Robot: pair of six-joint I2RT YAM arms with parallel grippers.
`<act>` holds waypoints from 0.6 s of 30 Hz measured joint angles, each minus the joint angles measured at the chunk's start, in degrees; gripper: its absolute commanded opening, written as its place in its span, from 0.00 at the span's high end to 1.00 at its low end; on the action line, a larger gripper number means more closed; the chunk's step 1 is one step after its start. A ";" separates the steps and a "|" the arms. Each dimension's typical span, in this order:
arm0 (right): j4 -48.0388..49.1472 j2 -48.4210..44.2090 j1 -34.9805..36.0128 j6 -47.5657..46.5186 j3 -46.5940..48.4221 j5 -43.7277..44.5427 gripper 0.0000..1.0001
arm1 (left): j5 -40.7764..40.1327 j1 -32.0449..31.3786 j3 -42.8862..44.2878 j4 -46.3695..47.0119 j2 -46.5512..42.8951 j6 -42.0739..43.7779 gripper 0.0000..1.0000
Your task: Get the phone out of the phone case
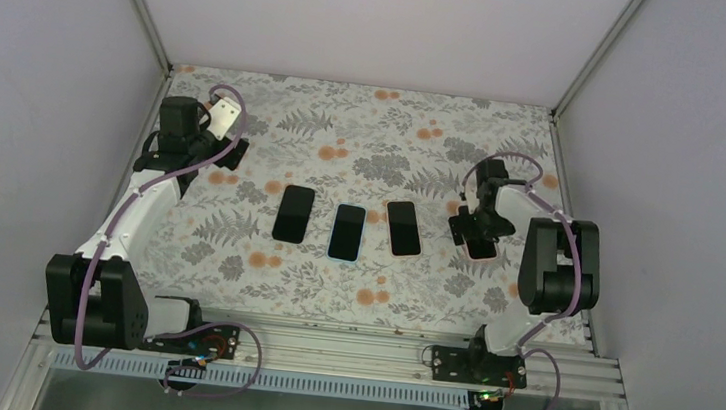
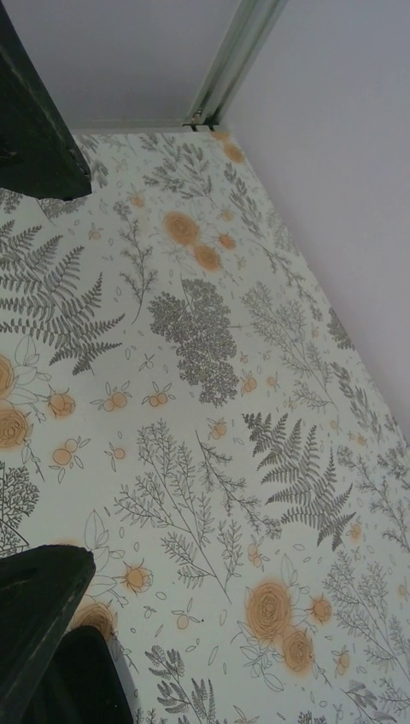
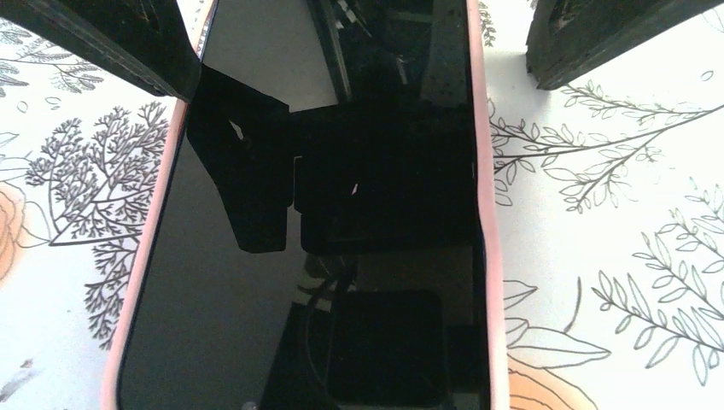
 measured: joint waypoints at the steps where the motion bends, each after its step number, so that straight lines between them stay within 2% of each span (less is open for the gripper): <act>1: 0.39 -0.28 0.09 -0.11 -0.33 0.24 0.00 | 0.13 0.00 0.00 -0.02 -0.02 0.02 0.00; 18: 2.29 -2.32 1.22 -0.55 -2.40 4.28 0.00 | 1.68 0.00 -0.09 0.02 -0.07 0.37 0.00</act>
